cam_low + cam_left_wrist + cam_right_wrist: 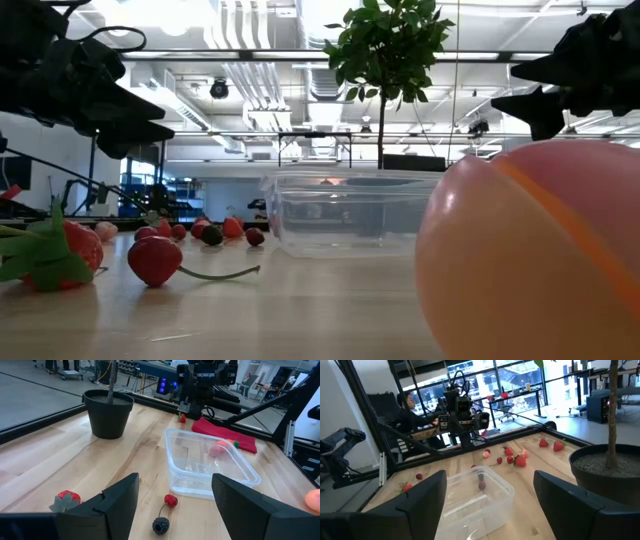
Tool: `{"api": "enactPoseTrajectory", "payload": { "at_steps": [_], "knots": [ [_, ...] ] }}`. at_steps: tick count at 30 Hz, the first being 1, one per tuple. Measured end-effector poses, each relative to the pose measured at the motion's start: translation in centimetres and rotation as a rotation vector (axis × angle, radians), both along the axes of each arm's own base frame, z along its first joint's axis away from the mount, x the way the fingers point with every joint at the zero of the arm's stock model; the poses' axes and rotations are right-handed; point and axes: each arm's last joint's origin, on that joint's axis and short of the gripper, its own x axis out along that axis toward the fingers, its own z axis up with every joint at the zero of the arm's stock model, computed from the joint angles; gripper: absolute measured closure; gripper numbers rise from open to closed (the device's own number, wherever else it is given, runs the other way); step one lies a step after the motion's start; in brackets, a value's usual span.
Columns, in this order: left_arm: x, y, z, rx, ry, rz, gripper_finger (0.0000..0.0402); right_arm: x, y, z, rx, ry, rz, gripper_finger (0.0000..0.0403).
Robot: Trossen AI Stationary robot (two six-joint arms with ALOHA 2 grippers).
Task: Pick and placing Produce into tupperware
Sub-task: Put the red strawberry into the transparent bin
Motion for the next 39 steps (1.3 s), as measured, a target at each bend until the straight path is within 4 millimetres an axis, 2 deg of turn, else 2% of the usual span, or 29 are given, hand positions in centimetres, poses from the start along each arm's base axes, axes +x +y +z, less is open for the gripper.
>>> {"api": "enactPoseTrajectory", "payload": {
  "at_steps": [6,12,15,21,34,39],
  "knots": [
    [0.0,0.0,0.0,0.0,0.0,0.001,0.0164,-0.1,-0.1,0.8,0.439,-0.127,0.005,0.0112],
    [0.0,0.0,0.0,0.001,0.0,0.002,0.0164,-0.3,-0.5,2.0,0.584,-0.318,-0.105,0.0112],
    [0.0,0.0,0.0,0.001,0.0,0.005,0.0164,-0.7,-0.7,3.1,0.558,-0.436,-0.133,0.0112],
    [0.0,0.0,0.0,0.001,0.0,0.005,0.0164,-1.5,-0.7,4.6,0.288,-0.564,-0.181,0.0112],
    [0.0,0.0,0.0,0.001,0.0,0.004,0.0164,-1.5,-0.7,4.6,0.288,-0.562,-0.181,0.0112],
    [0.0,0.0,0.0,0.001,0.0,0.004,0.0164,-1.7,-0.7,4.8,0.377,-0.609,-0.156,0.0112]
  ]
}}
